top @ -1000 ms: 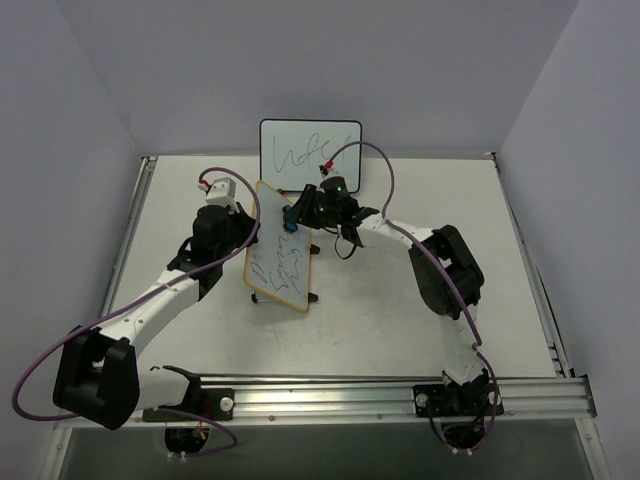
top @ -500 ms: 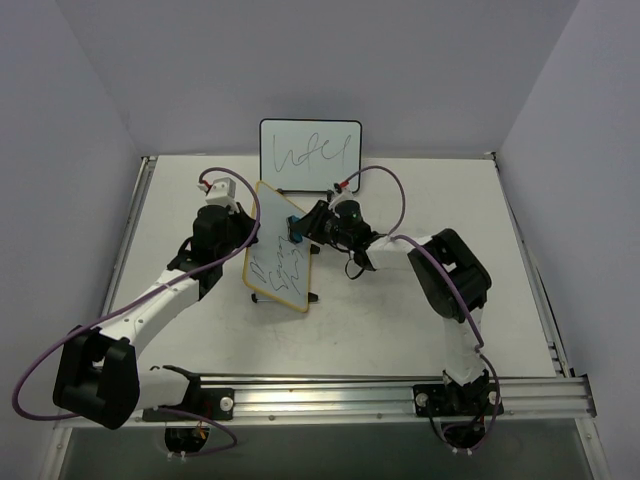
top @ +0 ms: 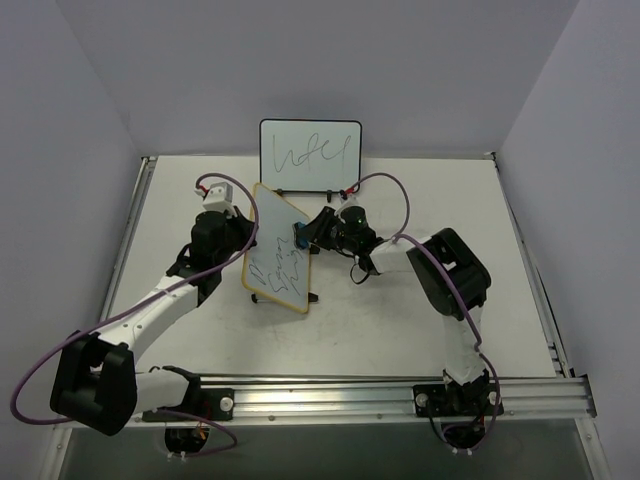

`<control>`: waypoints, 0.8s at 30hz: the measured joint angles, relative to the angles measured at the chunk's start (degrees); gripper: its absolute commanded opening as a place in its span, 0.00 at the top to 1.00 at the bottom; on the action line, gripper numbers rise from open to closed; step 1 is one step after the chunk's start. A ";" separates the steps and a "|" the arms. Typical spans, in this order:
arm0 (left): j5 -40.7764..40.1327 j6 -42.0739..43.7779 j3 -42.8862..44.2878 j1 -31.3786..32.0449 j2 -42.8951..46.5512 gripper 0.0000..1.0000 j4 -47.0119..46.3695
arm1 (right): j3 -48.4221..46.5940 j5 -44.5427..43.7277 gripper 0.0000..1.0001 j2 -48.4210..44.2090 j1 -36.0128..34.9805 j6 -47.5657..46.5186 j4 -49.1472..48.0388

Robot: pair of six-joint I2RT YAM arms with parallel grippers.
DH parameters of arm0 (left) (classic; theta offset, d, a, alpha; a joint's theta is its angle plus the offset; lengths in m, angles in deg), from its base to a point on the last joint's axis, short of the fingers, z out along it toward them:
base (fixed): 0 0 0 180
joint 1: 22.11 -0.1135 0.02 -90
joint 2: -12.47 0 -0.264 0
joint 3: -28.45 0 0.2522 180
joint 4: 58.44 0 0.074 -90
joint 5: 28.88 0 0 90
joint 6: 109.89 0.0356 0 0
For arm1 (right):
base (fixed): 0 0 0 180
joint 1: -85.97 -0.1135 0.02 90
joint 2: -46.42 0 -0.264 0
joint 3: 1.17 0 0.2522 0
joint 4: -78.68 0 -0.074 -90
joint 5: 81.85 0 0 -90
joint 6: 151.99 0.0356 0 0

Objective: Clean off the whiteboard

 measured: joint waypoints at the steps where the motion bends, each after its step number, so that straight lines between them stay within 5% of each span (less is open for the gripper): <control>1: -0.15 -0.04 -0.31 0.00 0.11 0.98 -0.33 | -0.02 0.04 1.00 0.26 0.09 -0.02 -0.35; 24: -1.11 -0.48 -1.16 0.37 1.03 0.98 -0.76 | -1.60 -4.76 1.00 -0.70 -1.05 -1.75 5.31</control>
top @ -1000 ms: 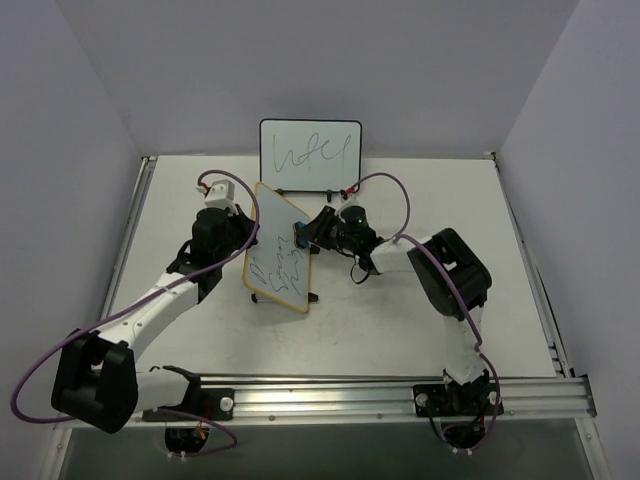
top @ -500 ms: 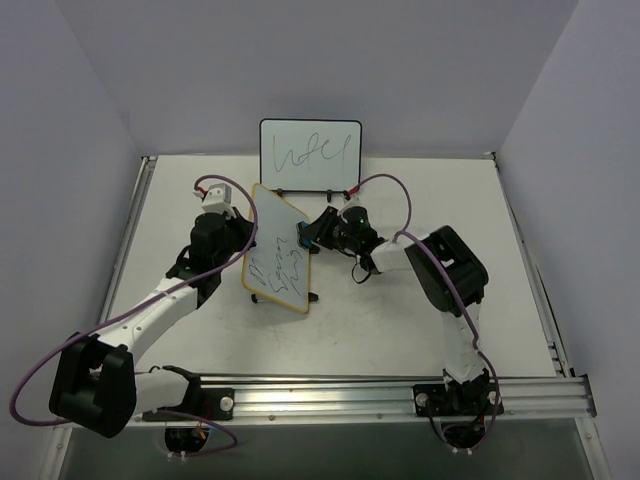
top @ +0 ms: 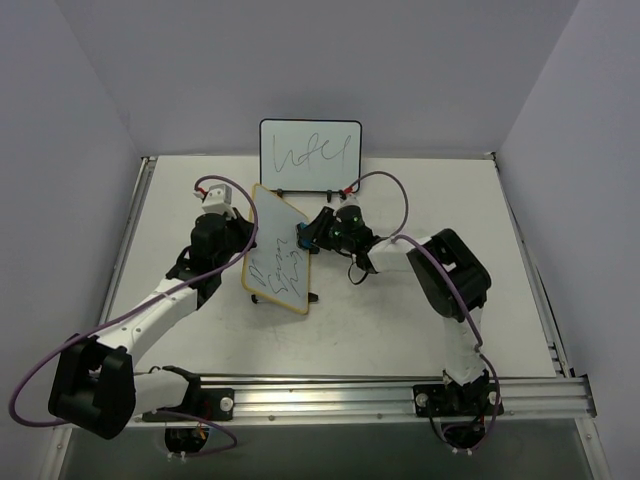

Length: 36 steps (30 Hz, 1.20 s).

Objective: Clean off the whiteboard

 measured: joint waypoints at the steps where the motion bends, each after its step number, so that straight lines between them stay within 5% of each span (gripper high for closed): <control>1: -0.13 0.02 0.00 0.11 0.07 0.98 0.04 | -0.11 -0.57 1.00 -0.68 -0.50 -0.09 1.09; 15: -1.77 0.22 0.00 0.33 -0.22 0.98 0.83 | -2.89 -1.38 1.00 -8.87 -11.37 1.38 4.92; 36: -2.23 0.63 0.15 0.92 -0.61 0.98 0.20 | 9.29 -0.24 1.00 -5.55 -3.65 2.03 -6.14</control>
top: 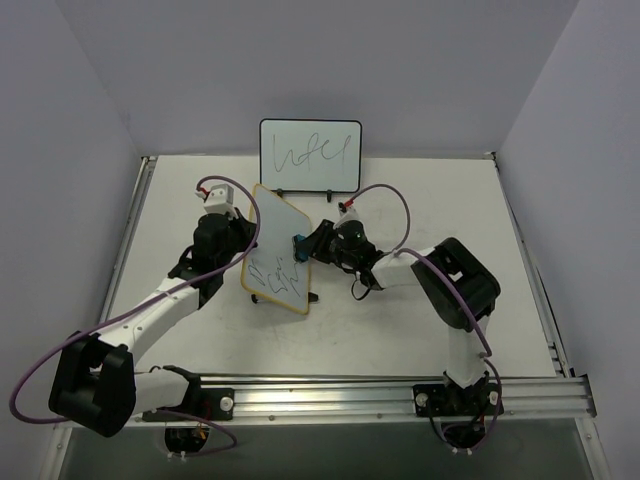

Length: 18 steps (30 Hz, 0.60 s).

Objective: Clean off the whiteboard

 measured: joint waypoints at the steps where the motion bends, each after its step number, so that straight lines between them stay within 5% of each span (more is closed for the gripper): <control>1: 0.00 0.00 0.02 0.04 0.00 0.98 -0.07 | 0.59 0.00 1.00 0.42 0.50 0.02 -0.63; 18: -0.85 0.02 0.35 0.52 -0.35 0.98 -0.50 | 2.51 -2.32 1.00 1.81 0.76 -0.04 -5.33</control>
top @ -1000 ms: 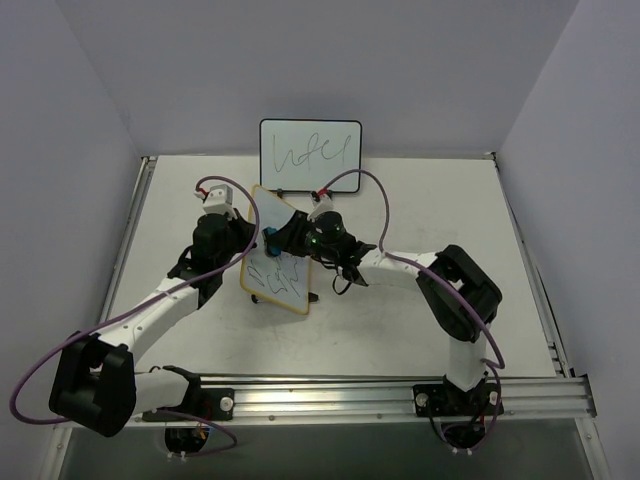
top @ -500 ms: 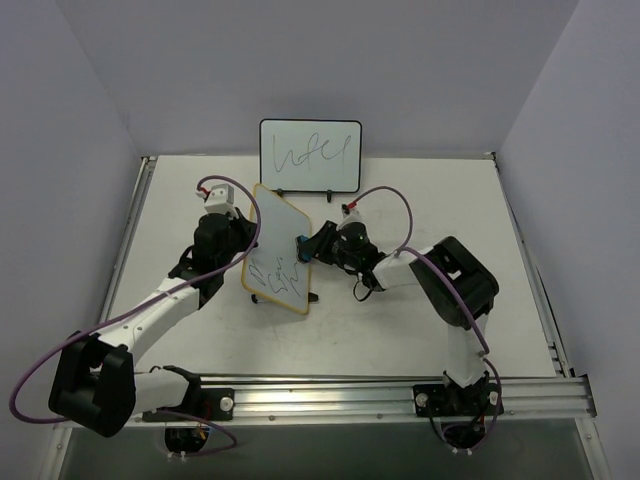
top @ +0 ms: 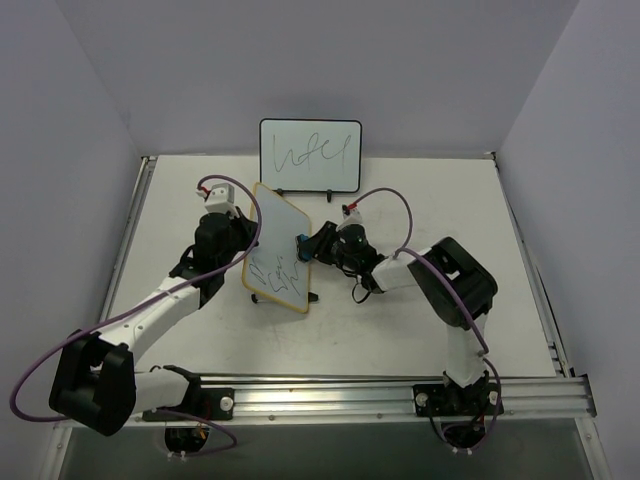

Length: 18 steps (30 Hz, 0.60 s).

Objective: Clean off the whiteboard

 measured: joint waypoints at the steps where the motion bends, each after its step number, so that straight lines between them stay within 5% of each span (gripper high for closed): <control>1: 0.00 0.00 0.02 0.07 0.00 0.98 0.00 | 0.00 -0.90 1.00 -0.46 -0.39 -0.09 0.79; 18: -0.74 0.50 0.13 0.26 0.04 0.98 0.35 | -4.33 -9.70 1.00 -8.90 -8.96 -1.81 19.41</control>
